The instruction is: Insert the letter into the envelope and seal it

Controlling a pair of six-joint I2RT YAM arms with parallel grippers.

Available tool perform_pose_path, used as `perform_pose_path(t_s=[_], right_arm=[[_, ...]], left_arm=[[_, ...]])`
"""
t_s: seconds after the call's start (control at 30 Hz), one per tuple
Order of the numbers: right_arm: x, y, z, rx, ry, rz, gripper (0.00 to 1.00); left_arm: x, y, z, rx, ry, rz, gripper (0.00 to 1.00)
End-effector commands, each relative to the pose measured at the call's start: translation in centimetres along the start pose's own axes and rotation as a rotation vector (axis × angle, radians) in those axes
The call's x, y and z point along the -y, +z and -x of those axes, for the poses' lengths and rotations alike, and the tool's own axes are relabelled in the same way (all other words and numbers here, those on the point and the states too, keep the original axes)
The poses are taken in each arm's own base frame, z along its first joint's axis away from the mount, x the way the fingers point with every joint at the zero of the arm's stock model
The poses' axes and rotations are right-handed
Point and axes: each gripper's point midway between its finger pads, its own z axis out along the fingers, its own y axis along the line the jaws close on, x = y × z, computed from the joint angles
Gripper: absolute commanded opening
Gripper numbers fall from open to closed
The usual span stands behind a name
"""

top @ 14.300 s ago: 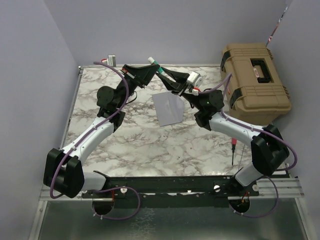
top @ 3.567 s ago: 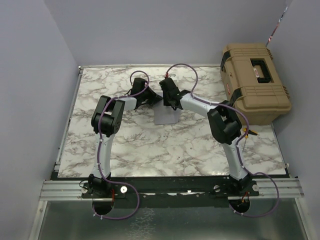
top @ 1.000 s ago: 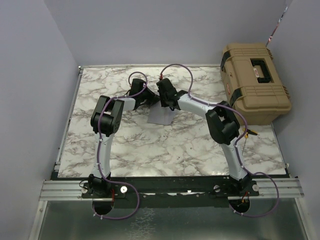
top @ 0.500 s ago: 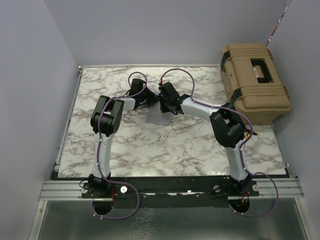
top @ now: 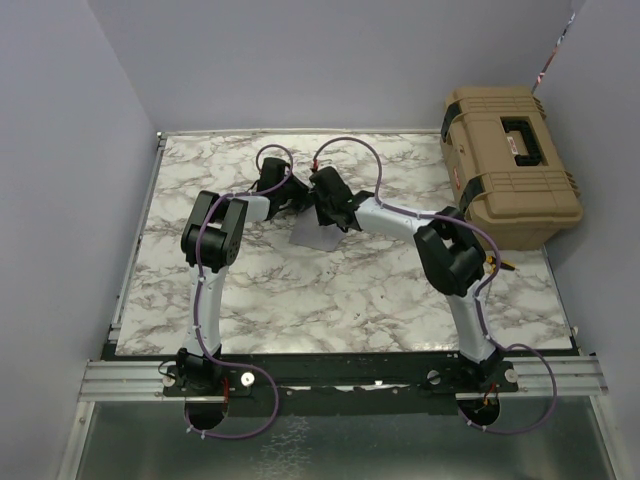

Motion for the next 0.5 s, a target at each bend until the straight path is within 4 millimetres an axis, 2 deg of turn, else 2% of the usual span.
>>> perform_pose_path(t_s=[0.0,0.17,0.27,0.37,0.47], right_arm=[[3.1,2.6,-3.5,-0.083,0.004,-0.146,0.0],[4.8,3.9,-2.8,-0.079,0.035,-0.176,0.0],[5.3,3.8,-1.8,-0.065,0.057,-0.175,0.0],[4.3,2.8,0.4,-0.016,0.06,-0.11,0.0],[3.4,0.5,3.7,0.044,0.09,-0.033,0.0]], left_arm=[[-14.8,-0.1,-3.4,-0.086,-0.104,0.407,0.0],[-14.8,0.1,-3.6,-0.114,-0.102,0.393,0.0],[-14.4,0.2,-3.5,-0.119,-0.093,0.38,0.0],[-13.8,0.3,-3.4,-0.127,-0.082,0.363,0.0],[-12.8,0.3,-3.1,-0.131,-0.06,0.339,0.0]])
